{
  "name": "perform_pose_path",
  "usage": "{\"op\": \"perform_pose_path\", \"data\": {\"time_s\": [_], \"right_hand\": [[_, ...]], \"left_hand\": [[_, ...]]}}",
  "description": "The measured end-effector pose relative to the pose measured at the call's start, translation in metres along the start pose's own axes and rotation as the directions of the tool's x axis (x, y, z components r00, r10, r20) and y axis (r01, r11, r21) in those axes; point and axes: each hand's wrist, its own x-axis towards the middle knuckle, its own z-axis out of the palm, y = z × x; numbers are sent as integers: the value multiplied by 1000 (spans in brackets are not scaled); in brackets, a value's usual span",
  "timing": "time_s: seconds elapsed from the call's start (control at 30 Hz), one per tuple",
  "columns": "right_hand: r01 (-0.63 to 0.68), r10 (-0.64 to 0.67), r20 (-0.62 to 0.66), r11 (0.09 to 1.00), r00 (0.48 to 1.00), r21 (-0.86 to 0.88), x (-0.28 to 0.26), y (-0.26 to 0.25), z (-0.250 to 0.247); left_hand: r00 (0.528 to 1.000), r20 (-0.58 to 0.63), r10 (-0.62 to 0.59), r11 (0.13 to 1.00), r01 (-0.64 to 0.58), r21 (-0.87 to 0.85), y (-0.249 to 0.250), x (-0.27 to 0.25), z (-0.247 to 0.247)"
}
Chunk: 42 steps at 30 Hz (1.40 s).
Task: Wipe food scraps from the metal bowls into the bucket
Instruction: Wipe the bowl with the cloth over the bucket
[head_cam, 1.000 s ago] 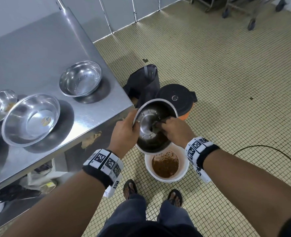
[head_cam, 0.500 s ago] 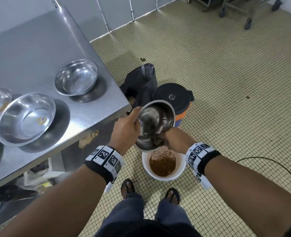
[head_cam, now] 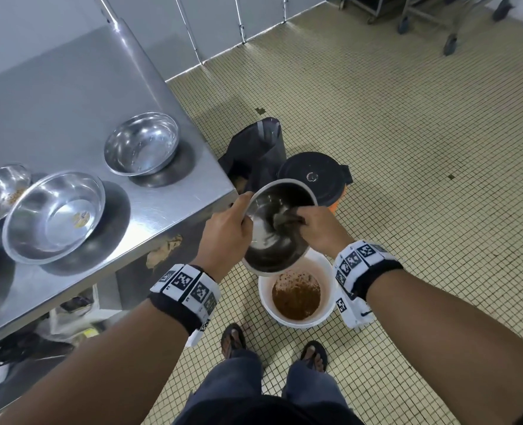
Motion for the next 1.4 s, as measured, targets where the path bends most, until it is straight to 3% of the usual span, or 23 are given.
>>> {"op": "perform_pose_path", "data": {"time_s": [0.1,0.23,0.43,0.57,0.77,0.83,0.93,1.07,1.3,1.4], "right_hand": [[49,-44,35,985,998,-167,2,-1,16],[320,-312,73,902,947,-290,-13,6,26],[395,-422,22,828,906,-399,-22,18,34],[360,-380,17,859,925,-363,-31,17,31],[368,-306,230,876,924,-312,-50,18,23],[278,-221,266,939,938,-202,-52,26,22],[62,-66,115,997,991,37,-46,28,14],[67,-66,-80,998,995,5,-24,16,-2],[80,-78,-50,996,996,43,2,-6,1],[127,-127,8,990,992,-54,0,-12,5]], "left_hand": [[999,-16,28,1000,-28,0,5,1,-2],[996,-62,57,998,-56,17,7,5,-9],[997,-69,40,999,-39,12,9,9,-6],[997,-65,30,1000,-30,0,11,10,-2],[997,-72,-15,999,17,32,5,11,1],[996,-81,-37,999,40,34,3,11,-1],[995,-78,-54,998,56,32,3,13,-5],[996,-66,-54,998,55,17,9,11,-6],[997,-74,4,1000,-5,-14,22,8,-5],[998,-64,3,1000,-3,2,26,7,-9]]}}
